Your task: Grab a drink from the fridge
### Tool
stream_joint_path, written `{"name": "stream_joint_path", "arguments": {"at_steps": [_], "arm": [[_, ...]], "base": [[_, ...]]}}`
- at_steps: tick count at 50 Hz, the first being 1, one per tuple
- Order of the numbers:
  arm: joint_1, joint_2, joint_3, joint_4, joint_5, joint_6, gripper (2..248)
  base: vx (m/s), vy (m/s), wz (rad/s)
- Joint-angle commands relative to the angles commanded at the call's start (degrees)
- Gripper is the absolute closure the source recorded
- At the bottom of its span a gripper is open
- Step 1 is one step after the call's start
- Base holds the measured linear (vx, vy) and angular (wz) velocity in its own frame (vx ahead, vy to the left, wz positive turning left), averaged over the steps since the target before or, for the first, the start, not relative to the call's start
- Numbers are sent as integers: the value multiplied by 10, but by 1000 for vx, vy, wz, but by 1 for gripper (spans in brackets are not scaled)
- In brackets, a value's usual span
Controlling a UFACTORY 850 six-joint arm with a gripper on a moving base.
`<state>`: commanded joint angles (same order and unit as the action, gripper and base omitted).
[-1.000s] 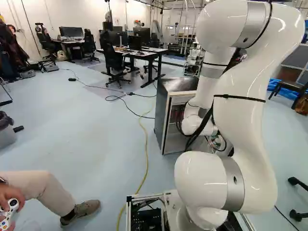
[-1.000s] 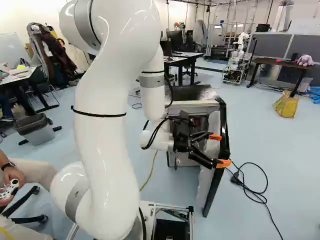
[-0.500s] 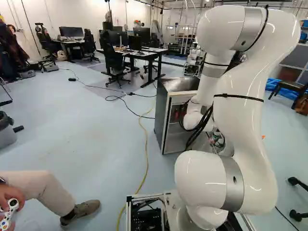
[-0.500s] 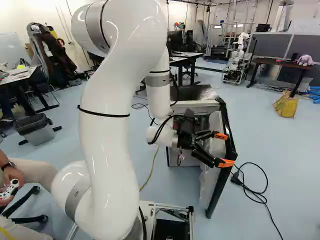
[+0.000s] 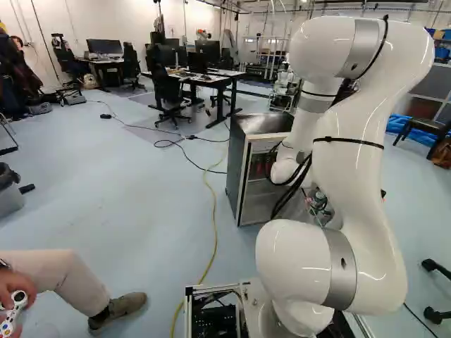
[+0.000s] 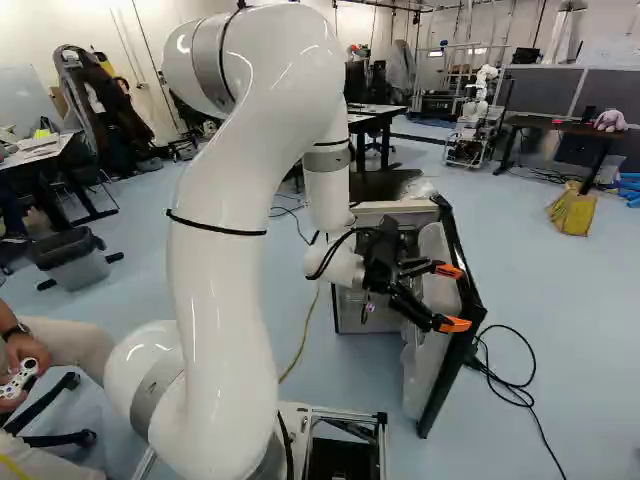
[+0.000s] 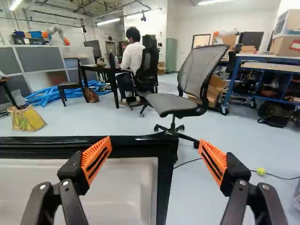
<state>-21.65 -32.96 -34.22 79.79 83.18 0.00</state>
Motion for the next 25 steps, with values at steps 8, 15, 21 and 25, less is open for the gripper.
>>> {"name": "stream_joint_path", "arguments": {"at_steps": [8,15,21,25], "arm": [[-5,-8,-16,3,-8,0,3],[-9,-15,-31,4,-10,0,3],[-12,-21,-43,4,-10,0,3],[-14,-25,-51,4,-10,0,3]], "base": [[0,0,0],[0,0,0],[0,0,0],[0,0,0]]}}
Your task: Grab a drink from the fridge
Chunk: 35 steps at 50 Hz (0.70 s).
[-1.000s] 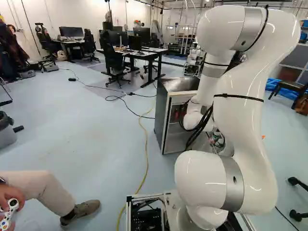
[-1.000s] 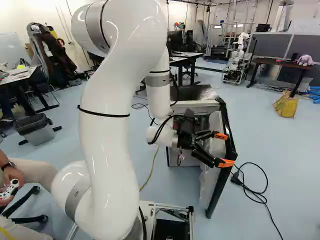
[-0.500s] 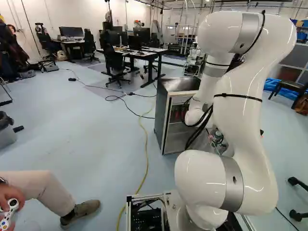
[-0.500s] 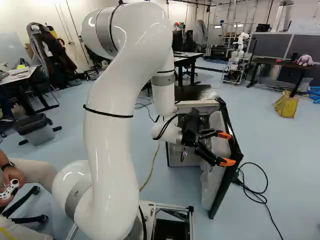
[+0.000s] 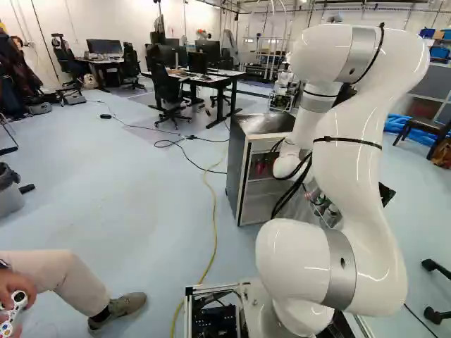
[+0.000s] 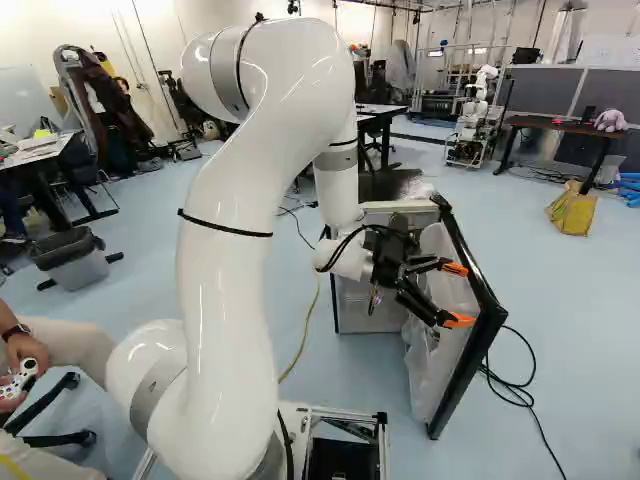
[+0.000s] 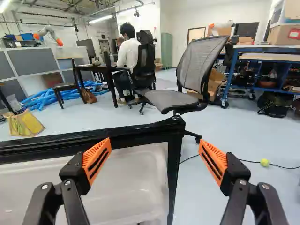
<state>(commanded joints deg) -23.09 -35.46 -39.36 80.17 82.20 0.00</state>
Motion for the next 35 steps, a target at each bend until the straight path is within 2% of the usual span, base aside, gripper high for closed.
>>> {"name": "stream_joint_path", "arguments": {"at_steps": [35], "arm": [[-18,-37,-74,0,5,0,3]], "base": [[0,0,0]]}}
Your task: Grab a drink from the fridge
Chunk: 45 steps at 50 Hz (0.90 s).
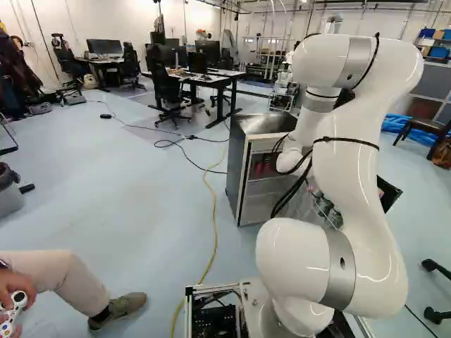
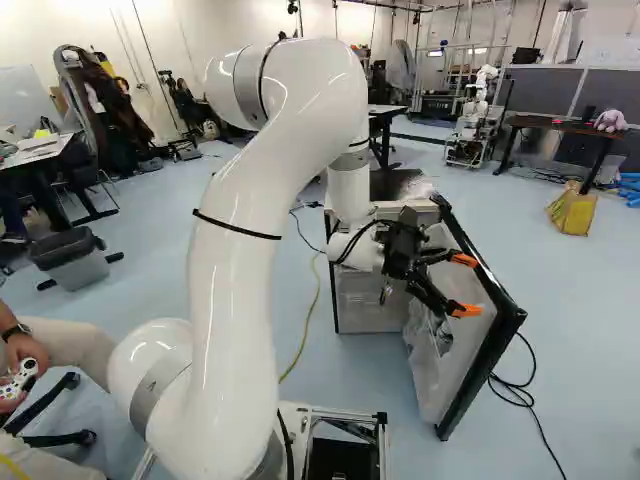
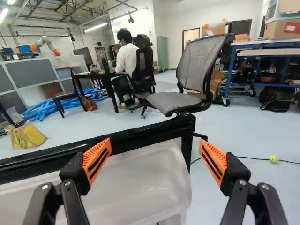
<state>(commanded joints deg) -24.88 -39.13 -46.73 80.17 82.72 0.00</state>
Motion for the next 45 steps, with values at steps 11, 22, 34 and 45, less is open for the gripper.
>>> {"name": "stream_joint_path", "arguments": {"at_steps": [11,22,34,45], "arm": [[-7,-14,-27,0,0,0,3],[-21,-32,-64,0,0,0,3],[-38,-55,-107,0,0,0,3],[-52,-75,-148,0,0,0,3]], "base": [[0,0,0],[0,0,0],[0,0,0],[0,0,0]]}}
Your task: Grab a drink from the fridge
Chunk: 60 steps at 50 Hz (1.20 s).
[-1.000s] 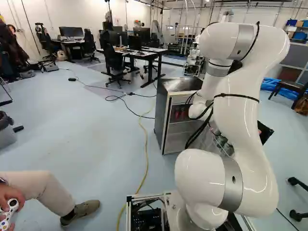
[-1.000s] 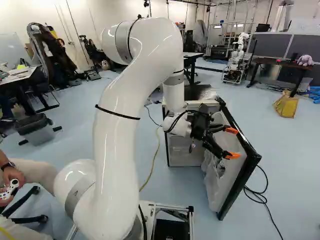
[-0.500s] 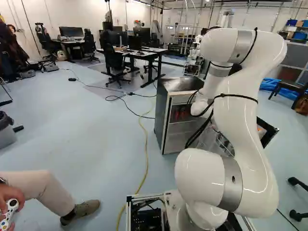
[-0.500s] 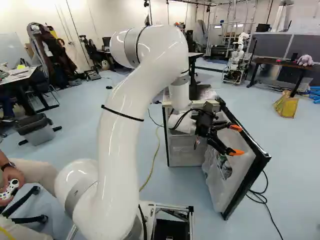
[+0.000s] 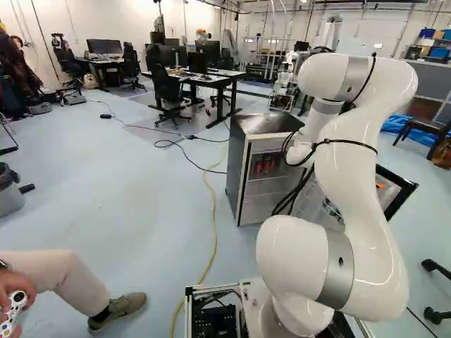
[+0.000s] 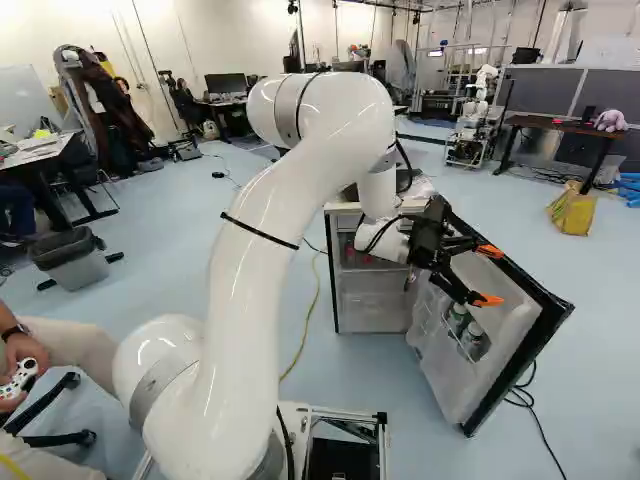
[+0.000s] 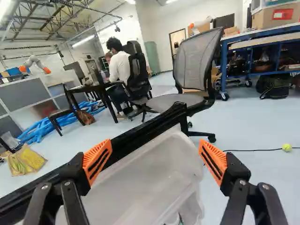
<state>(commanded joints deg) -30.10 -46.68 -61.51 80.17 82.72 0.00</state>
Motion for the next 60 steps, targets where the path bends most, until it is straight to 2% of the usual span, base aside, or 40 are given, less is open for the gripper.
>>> {"name": "stream_joint_path", "arguments": {"at_steps": [14,25,60], "arm": [[-11,-15,-29,0,0,0,3],[-10,-1,-3,-16,0,0,3],[-3,80,142,-216,0,0,3]], "base": [[0,0,0],[0,0,0],[0,0,0]]}}
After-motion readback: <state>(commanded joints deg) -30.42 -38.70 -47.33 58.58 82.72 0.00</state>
